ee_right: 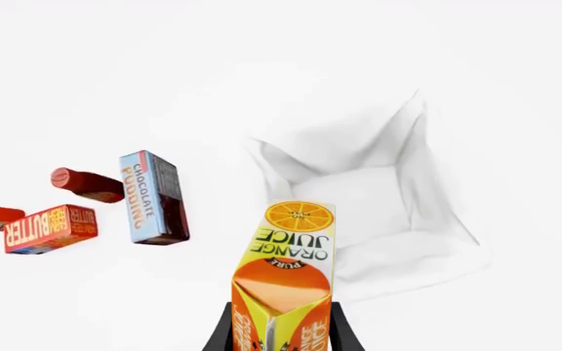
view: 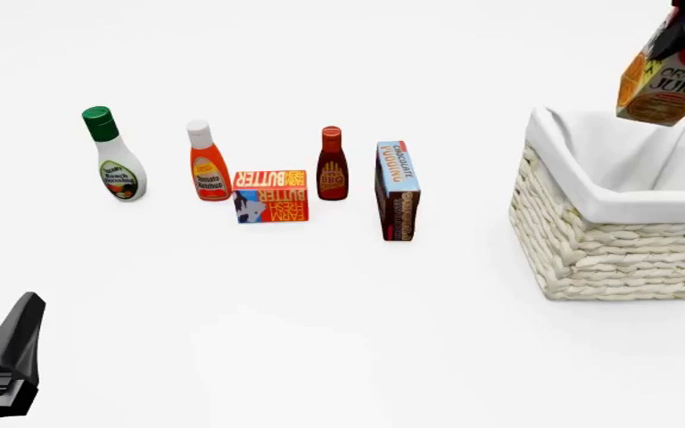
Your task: Pick the orange juice and place it in the basket.
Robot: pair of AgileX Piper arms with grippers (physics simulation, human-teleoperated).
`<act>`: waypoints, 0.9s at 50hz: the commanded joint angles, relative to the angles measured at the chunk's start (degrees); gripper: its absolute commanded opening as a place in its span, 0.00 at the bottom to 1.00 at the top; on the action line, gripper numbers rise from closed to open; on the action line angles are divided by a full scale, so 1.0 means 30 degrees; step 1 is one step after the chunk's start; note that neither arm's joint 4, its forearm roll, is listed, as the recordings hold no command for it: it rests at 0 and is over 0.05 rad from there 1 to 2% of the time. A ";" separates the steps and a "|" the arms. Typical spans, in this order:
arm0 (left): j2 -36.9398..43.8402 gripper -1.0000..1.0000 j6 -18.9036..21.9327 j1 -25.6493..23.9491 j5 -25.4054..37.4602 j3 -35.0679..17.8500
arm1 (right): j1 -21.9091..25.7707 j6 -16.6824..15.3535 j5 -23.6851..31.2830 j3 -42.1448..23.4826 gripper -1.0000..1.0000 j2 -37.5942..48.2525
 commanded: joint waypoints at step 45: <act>0.0001 1.00 0.0005 -0.0004 0.0001 0.0000 | -0.2472 0.2055 -0.0001 0.1102 0.00 0.0452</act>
